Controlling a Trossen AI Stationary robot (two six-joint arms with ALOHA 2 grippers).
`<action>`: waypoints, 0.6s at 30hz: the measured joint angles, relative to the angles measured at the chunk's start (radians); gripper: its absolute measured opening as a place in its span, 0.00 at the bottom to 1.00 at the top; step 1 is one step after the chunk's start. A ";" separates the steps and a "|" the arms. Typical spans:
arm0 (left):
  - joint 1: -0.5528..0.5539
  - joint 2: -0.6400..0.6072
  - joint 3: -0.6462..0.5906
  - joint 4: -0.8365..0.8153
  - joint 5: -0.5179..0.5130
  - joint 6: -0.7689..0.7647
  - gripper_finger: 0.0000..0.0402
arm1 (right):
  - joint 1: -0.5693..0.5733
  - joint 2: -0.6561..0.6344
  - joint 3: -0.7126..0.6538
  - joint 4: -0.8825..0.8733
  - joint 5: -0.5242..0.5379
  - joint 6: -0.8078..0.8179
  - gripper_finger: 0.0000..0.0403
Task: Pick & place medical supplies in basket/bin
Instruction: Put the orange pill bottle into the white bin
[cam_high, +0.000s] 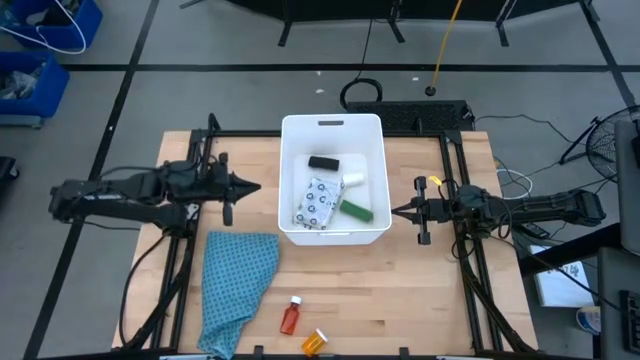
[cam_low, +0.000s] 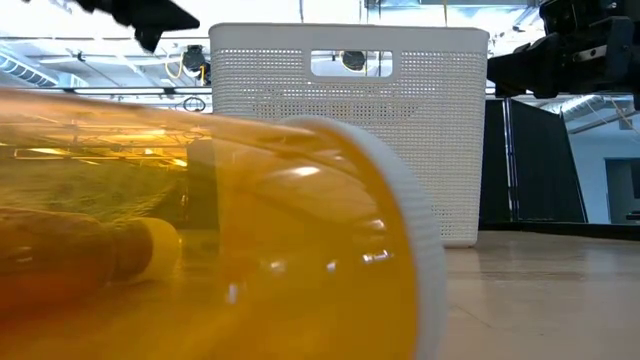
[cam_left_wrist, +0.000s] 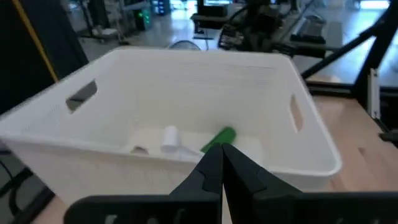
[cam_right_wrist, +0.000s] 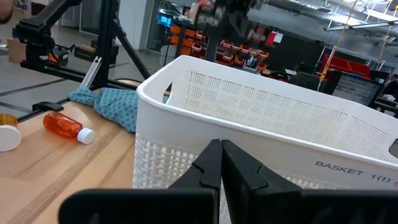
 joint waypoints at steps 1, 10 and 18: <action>0.000 -0.016 -0.036 0.031 -0.005 -0.011 0.01 | 0.000 0.000 0.000 0.000 0.000 0.000 0.00; -0.070 -0.083 -0.343 0.452 -0.025 0.020 0.01 | 0.000 0.000 0.000 0.008 0.000 0.024 0.00; -0.083 -0.081 -0.518 0.704 -0.131 0.071 0.00 | 0.000 0.000 0.000 0.007 -0.003 0.034 0.00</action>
